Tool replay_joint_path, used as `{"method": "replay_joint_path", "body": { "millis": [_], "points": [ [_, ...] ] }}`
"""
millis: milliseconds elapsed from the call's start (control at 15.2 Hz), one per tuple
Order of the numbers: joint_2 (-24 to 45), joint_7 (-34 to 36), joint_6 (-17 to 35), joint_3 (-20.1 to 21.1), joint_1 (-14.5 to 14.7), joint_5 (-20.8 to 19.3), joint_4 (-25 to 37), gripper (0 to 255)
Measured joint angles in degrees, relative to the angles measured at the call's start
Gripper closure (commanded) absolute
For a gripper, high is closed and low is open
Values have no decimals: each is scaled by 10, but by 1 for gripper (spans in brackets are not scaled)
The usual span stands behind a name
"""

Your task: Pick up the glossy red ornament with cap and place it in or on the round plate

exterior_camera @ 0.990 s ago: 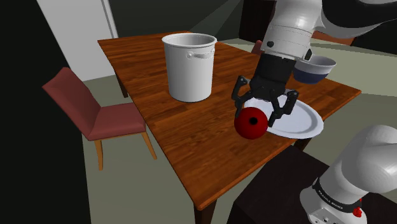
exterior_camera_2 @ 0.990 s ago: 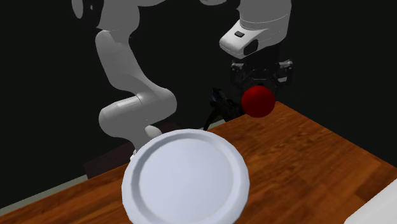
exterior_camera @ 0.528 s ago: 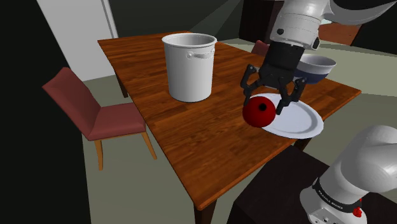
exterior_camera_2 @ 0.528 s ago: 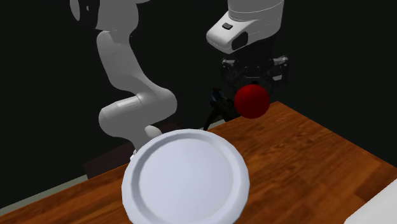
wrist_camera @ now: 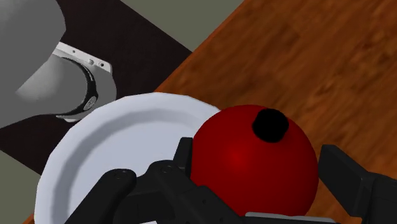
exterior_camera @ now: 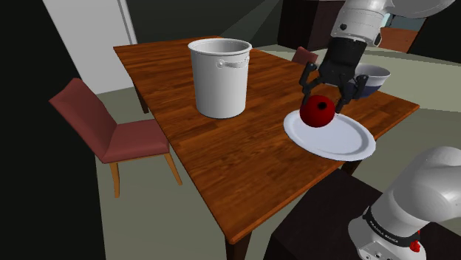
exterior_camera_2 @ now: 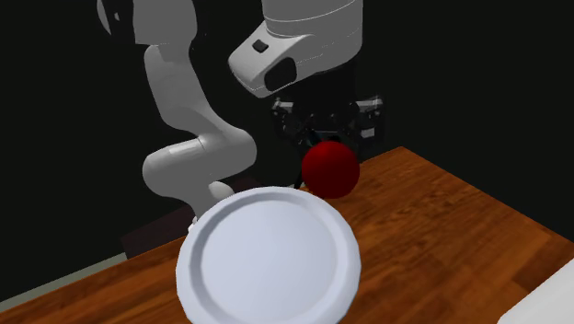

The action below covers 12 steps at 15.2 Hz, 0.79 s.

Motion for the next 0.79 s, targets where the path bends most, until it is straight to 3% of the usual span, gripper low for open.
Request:
{"method": "replay_joint_path", "body": {
  "millis": [594, 792],
  "points": [
    [51, -121, -27, -117, -36, -93, 38, 255],
    [65, -146, -23, -138, -42, -109, 42, 255]
  ]
}}
